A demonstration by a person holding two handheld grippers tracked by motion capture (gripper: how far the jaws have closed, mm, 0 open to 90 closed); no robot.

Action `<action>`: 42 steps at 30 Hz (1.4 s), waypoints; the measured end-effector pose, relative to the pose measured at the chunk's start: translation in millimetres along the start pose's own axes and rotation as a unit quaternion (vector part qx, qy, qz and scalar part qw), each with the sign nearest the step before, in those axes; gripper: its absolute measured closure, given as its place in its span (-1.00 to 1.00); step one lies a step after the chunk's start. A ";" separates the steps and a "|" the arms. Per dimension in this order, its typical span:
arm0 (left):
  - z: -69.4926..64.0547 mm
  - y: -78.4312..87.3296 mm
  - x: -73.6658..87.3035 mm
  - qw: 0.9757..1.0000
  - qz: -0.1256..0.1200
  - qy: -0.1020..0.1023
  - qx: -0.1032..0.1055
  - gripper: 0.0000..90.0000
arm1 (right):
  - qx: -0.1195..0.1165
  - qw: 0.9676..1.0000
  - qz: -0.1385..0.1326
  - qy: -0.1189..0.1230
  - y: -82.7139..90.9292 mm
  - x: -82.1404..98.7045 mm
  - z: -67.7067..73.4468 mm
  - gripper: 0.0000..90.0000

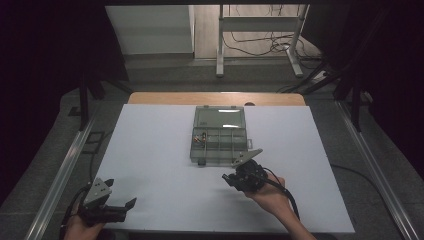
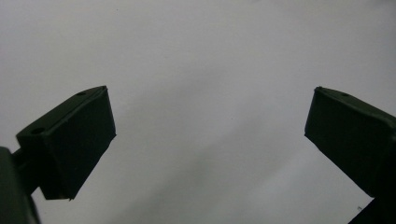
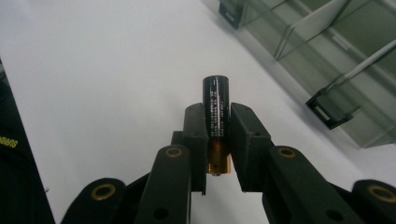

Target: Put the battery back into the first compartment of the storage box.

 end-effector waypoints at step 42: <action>0.4 0.2 0.0 1.000 -0.002 0.002 0.001 -0.94 | 0.007 0.999 -0.021 -0.029 -15.8 -70.6 -37.7 0.68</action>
Point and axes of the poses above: each handheld gripper's, and its own axes: y roughly backward along the jaws, x roughly out of its underside, z roughly to its left, the point moved 9 cm from there along -y, roughly forward along the jaws, and after that the axes turned 2 degrees about z, right-handed, at the moved point
